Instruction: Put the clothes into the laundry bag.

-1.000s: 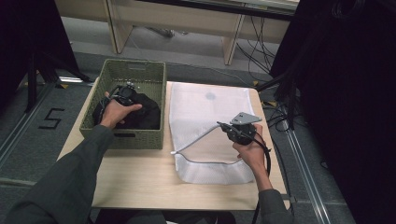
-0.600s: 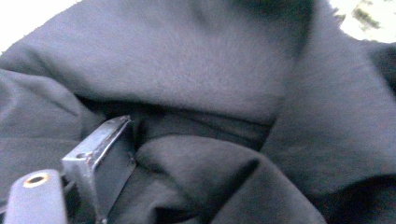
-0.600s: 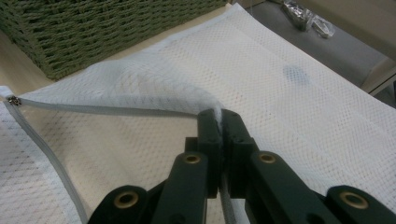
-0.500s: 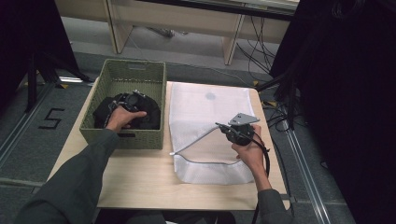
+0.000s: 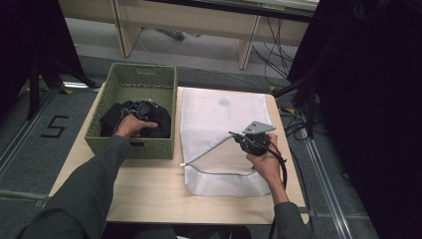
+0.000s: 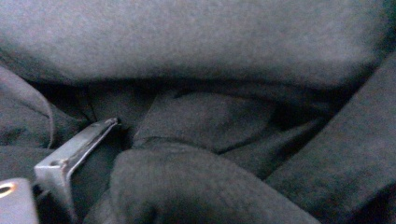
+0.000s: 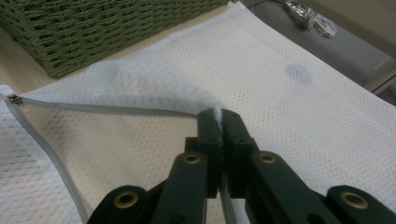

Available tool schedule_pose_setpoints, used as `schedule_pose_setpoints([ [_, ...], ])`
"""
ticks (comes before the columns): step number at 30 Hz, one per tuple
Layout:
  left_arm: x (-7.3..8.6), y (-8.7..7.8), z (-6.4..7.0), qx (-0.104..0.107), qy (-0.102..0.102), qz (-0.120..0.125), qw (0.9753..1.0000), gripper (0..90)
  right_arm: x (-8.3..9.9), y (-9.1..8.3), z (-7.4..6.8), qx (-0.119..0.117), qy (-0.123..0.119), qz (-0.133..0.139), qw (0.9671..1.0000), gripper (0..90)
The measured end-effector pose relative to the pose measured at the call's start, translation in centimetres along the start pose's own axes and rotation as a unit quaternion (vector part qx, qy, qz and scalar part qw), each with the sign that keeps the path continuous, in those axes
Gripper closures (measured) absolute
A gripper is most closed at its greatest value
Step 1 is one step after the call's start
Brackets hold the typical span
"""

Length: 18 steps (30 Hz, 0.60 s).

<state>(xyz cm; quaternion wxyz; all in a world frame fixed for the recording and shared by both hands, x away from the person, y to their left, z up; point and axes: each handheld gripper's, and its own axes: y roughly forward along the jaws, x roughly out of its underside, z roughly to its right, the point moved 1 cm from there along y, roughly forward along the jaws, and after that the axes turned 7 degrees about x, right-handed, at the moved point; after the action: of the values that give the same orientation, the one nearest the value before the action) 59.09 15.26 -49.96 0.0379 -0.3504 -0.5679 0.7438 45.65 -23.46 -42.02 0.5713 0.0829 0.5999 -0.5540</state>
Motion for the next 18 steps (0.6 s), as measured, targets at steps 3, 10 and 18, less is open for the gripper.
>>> schedule_pose_setpoints([
  [3,-0.1,-0.2,-0.2,-0.006,0.006,-0.006,0.9999,15.0,0.0,0.0,0.1,0.000,-0.004,0.002,1.0000,88.2],
  [10,0.2,-0.9,-0.8,-0.027,0.000,0.028,0.9992,56.5,0.1,0.1,0.0,-0.002,-0.010,-0.001,0.9999,88.2],
  [18,0.0,-1.0,-0.9,-0.027,0.001,0.032,0.9991,72.9,0.2,0.2,-0.1,0.001,-0.004,0.004,1.0000,88.2],
])
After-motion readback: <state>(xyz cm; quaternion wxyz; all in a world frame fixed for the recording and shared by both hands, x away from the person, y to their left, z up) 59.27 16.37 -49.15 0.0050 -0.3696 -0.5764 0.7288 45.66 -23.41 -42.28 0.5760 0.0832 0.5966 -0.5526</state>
